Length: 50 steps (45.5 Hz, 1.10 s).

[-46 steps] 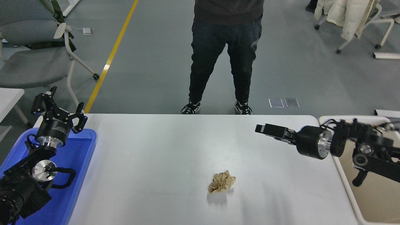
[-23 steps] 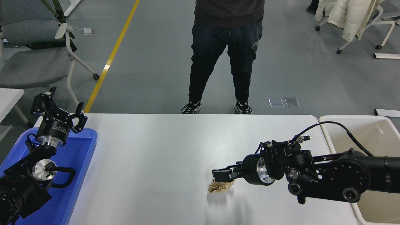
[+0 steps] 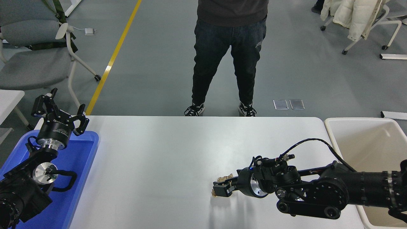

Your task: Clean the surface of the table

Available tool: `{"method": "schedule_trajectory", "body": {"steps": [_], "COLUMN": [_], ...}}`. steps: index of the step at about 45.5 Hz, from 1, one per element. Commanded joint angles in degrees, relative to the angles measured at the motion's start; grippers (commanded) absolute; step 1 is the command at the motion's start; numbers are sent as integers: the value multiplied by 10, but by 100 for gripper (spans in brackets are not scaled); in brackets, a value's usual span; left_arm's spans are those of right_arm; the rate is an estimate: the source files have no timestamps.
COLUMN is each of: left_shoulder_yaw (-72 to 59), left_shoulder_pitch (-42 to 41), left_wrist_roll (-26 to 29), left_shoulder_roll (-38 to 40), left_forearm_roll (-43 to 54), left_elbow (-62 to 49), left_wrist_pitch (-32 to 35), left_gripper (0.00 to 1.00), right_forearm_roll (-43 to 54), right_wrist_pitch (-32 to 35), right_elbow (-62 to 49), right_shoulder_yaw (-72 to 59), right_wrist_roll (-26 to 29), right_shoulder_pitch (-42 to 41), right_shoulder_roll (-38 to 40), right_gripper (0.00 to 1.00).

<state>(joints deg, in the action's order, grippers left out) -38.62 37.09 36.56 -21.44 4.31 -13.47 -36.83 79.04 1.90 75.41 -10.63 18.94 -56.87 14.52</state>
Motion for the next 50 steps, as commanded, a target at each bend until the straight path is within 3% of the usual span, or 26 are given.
{"method": "schedule_trajectory", "body": {"steps": [1, 25, 50], "left_shoulder_yaw": [0, 0, -1], "left_shoulder_pitch": [0, 0, 0], "left_wrist_roll": [0, 0, 0], "left_shoulder_roll": [0, 0, 0], "left_forearm_roll": [0, 0, 0], "left_elbow": [-1, -1, -1], "left_wrist_pitch": [0, 0, 0], "left_gripper": [100, 100, 100], "right_forearm_roll": [7, 26, 54], "right_wrist_pitch": [-6, -22, -80], "right_elbow": [-34, -77, -143], "right_shoulder_yaw": [5, 5, -16], "right_wrist_roll": [-3, -14, -66], "right_shoulder_pitch": [15, 43, 70], "right_shoulder_roll": [-15, -43, -64], "right_gripper": [100, 100, 99]}}
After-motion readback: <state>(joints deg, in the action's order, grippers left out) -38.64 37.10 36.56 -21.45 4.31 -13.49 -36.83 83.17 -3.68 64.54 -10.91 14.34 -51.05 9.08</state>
